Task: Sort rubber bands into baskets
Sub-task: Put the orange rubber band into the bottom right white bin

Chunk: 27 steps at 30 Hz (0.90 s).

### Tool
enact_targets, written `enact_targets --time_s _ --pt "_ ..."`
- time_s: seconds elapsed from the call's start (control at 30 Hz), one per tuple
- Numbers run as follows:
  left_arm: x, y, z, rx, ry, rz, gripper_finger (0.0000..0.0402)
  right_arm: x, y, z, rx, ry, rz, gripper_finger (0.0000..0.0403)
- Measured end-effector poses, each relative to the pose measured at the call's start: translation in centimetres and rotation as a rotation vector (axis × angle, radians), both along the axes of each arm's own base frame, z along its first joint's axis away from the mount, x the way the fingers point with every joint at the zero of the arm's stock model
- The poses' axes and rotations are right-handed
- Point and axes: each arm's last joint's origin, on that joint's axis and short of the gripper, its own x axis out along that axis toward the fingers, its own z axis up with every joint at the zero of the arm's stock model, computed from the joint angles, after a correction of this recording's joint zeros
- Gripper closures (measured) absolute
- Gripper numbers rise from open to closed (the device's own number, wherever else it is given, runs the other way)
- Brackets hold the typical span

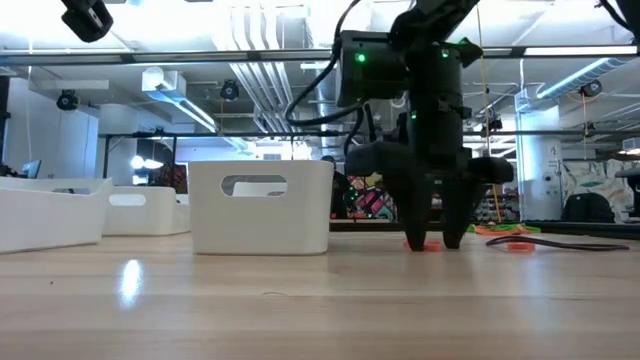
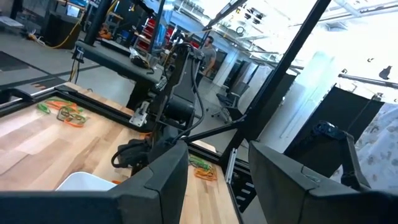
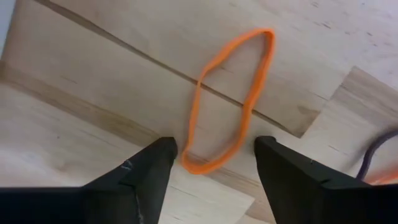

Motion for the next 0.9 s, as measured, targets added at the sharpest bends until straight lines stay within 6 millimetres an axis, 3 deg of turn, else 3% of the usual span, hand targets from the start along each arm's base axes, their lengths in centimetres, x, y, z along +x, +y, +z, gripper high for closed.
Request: enact_targets --time_s 0.13,0.4,0.53,0.6,0.73,0.9 --pt "0.0 0.0 0.0 0.000 0.000 0.000 0.0248 -0.1 -0.3 -0.1 0.000 0.007 -0.013 0.0231" --pt "0.0 0.0 0.2 0.001 -0.018 0.000 0.0248 -0.1 -0.6 -0.2 -0.002 0.004 -0.023 0.0370" --pt "0.0 0.0 0.2 0.001 -0.020 0.000 0.0248 0.0 -0.6 0.5 -0.005 0.026 0.000 0.0389" --pt "0.0 0.0 0.2 0.002 -0.025 0.000 0.0248 0.0 -0.7 1.7 -0.010 0.058 0.027 0.0390" --pt "0.0 0.0 0.2 -0.001 -0.024 0.000 0.0248 0.9 -0.7 6.1 -0.041 0.015 0.082 0.0390" --pt "0.0 0.0 0.2 -0.023 -0.021 -0.002 0.0248 3.3 -0.7 11.0 -0.093 -0.186 0.130 0.0391"
